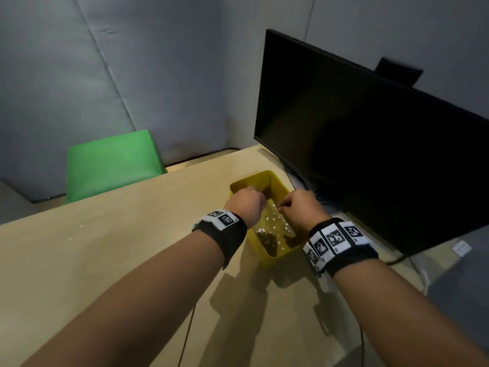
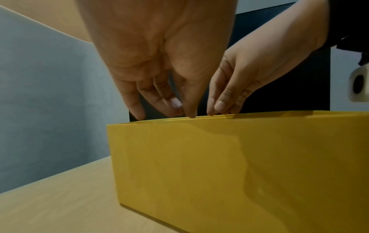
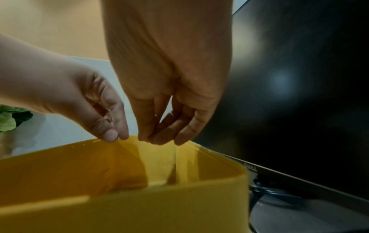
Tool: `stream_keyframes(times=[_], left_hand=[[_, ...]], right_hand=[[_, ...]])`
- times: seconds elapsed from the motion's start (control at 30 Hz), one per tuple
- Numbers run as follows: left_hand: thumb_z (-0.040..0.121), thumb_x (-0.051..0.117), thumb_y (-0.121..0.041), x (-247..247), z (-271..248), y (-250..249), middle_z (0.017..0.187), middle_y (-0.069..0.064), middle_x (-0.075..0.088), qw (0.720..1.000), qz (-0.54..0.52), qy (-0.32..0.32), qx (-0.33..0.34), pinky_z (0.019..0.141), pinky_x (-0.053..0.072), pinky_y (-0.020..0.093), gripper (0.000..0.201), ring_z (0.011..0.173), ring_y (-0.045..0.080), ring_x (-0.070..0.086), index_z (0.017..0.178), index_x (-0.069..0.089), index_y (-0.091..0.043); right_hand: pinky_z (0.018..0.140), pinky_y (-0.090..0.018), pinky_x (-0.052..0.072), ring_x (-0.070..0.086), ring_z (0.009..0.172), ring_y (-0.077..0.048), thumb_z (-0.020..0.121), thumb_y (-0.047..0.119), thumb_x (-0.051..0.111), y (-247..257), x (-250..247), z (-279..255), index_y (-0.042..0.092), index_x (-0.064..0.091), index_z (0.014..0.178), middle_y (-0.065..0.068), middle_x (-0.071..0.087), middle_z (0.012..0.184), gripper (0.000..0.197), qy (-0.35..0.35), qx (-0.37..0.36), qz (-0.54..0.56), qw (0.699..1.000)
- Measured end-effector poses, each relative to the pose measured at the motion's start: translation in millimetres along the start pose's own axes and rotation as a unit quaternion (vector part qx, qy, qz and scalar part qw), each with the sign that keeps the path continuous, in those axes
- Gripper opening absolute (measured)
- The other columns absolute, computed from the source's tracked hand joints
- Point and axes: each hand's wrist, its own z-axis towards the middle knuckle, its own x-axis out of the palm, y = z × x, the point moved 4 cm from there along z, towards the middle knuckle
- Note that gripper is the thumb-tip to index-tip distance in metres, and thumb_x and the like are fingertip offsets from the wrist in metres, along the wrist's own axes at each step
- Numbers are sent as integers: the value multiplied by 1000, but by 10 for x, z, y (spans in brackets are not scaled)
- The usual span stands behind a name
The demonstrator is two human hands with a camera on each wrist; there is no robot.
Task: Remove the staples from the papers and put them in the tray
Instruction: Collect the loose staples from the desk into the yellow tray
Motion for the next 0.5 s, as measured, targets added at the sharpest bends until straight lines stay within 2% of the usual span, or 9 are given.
stream_keyframes(times=[0.17,0.23,0.3,0.5], left_hand=[[90,54,-14,-48,15,70,114,6,58,999,-14,-20,-27,83,45,33,16,113,26,56,100,66,-15],[91,51,-14,-54,12,95,111,6,58,1000,0,-17,-20,82,45,34,18,110,26,55,99,67,-17],[93,50,-17,-59,-4,127,110,5,57,999,22,-20,-12,79,44,33,22,105,26,54,105,67,-21],[92,52,-23,-149,-84,231,110,4,57,997,46,-54,-15,75,39,32,20,103,27,52,108,64,-24]], right_hand=[[86,-30,51,63,91,-15,85,9,65,-27,16,41,13,69,89,1,68,91,7,-18,-11,22,1000],[85,-28,49,62,91,-14,87,9,63,-19,30,67,14,70,89,1,67,92,9,-12,-14,23,1000],[83,-26,46,62,94,-15,89,9,60,-12,46,98,15,71,93,0,68,98,14,-4,-14,24,1000],[88,-35,52,63,97,-17,90,11,56,66,112,172,23,69,93,2,68,100,18,12,-21,17,1000]])
